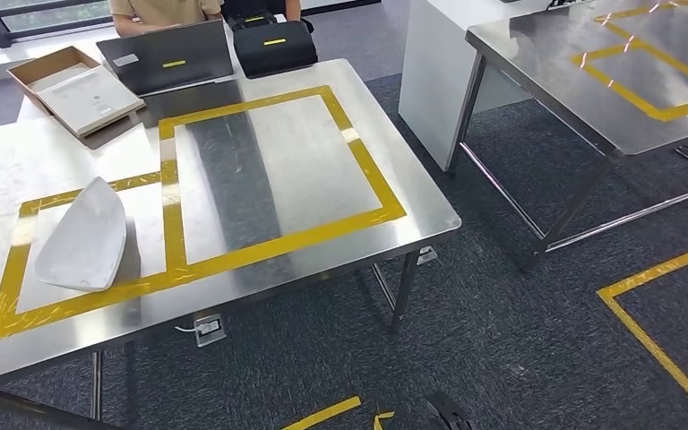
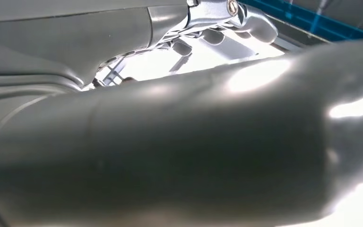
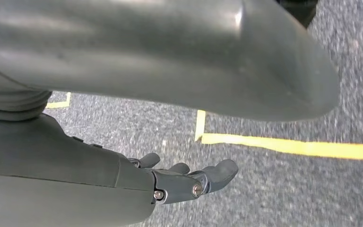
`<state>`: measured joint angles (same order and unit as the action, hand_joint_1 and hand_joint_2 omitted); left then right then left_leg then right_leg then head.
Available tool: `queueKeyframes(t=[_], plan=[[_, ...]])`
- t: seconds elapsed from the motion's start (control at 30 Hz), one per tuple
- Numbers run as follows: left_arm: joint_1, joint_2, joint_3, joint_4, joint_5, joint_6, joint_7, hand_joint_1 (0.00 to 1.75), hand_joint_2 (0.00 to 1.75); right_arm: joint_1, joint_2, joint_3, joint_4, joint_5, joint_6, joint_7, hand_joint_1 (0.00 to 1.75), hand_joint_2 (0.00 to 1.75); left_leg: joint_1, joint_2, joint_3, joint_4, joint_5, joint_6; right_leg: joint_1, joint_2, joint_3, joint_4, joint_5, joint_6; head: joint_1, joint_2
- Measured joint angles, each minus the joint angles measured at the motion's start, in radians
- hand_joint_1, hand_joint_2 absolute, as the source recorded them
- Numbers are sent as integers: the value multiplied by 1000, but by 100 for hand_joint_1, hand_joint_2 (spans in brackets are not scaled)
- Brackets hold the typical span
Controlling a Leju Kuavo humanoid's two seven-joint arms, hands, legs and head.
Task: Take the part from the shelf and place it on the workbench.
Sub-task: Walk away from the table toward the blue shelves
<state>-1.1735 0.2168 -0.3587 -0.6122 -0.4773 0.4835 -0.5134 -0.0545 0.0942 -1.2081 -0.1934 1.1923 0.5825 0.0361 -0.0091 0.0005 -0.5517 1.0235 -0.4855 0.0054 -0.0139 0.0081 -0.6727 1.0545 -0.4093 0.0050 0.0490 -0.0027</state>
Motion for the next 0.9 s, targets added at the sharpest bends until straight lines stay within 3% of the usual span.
queueKeyframes(t=[0.07,0.13,0.17,0.2,0.23,0.27,0.33,0.4,0.5,0.57,0.63,0.67,0.73,0.8,0.87,0.9], plan=[[-1,0,0,1,3,2,0,0,0,0,-1,0,0,1,7,0,0,0,6,4,-13,-11,24,12,0,-1,-25,65,-69,7,2,0],[2,1,0,3,6,5,0,0,0,0,-2,0,0,1,15,0,0,0,7,5,-39,-12,46,16,-1,-1,-61,186,-155,14,4,0],[5,2,0,4,6,6,-1,0,0,0,-3,0,0,1,17,0,0,0,7,5,-53,-10,55,15,-2,-2,-68,234,-174,17,4,0],[8,2,0,5,7,6,-2,0,0,0,-4,0,0,0,16,0,0,0,9,5,-68,-8,65,12,-4,-2,-62,252,-171,21,5,0],[11,2,0,6,8,6,-3,0,0,-1,-5,0,0,0,16,1,0,0,12,5,-83,-4,73,9,-5,-2,-38,238,-153,24,5,0],[13,2,0,8,8,6,-3,0,0,-2,-5,0,0,-1,17,1,0,0,14,5,-97,1,80,4,-8,-3,2,190,-129,27,5,0],[12,3,0,9,9,6,-3,0,0,-5,-6,0,0,-3,17,1,0,0,16,5,-121,17,91,-8,-9,-2,87,72,-116,28,8,0],[9,5,0,10,11,7,-4,0,0,-7,-6,0,0,-6,17,1,0,0,14,4,-133,27,101,-22,-7,2,118,15,-128,14,11,0],[6,4,-1,15,12,8,-6,0,0,-8,-7,0,0,-8,17,2,0,0,17,3,-139,28,107,-41,-5,1,105,12,-110,-17,11,0],[4,7,-1,22,14,8,-9,0,0,-9,-7,0,0,-9,17,2,0,0,20,2,-159,80,48,-49,-7,-1,89,6,-88,-31,9,0],[2,8,-1,29,19,9,-12,0,0,-9,-7,0,0,-10,17,2,0,0,20,1,-187,193,-43,-54,-4,-2,67,6,-68,-36,6,0],[3,9,-1,34,21,11,-14,0,0,-8,-7,0,0,-10,16,1,0,0,20,1,-194,245,-68,-54,-3,-2,54,7,-58,-37,6,0],[6,9,-1,42,27,16,-20,0,0,-8,-7,0,0,-10,16,1,0,0,20,1,-172,272,-57,-49,1,-2,28,7,-38,-38,6,0],[7,9,-1,45,34,22,-25,0,0,-8,-7,0,0,-10,16,0,0,0,16,0,-92,183,-24,-35,5,-3,6,7,-18,-36,6,0],[7,11,-1,43,42,26,-31,0,0,-8,-6,0,0,-9,16,0,0,0,8,0,-10,65,-29,-21,6,-2,-8,5,1,-28,7,0],[6,13,-1,42,46,27,-33,0,0,-8,-6,0,0,-8,16,0,0,0,3,0,9,29,-38,-17,4,-2,-10,2,10,-22,7,0]])
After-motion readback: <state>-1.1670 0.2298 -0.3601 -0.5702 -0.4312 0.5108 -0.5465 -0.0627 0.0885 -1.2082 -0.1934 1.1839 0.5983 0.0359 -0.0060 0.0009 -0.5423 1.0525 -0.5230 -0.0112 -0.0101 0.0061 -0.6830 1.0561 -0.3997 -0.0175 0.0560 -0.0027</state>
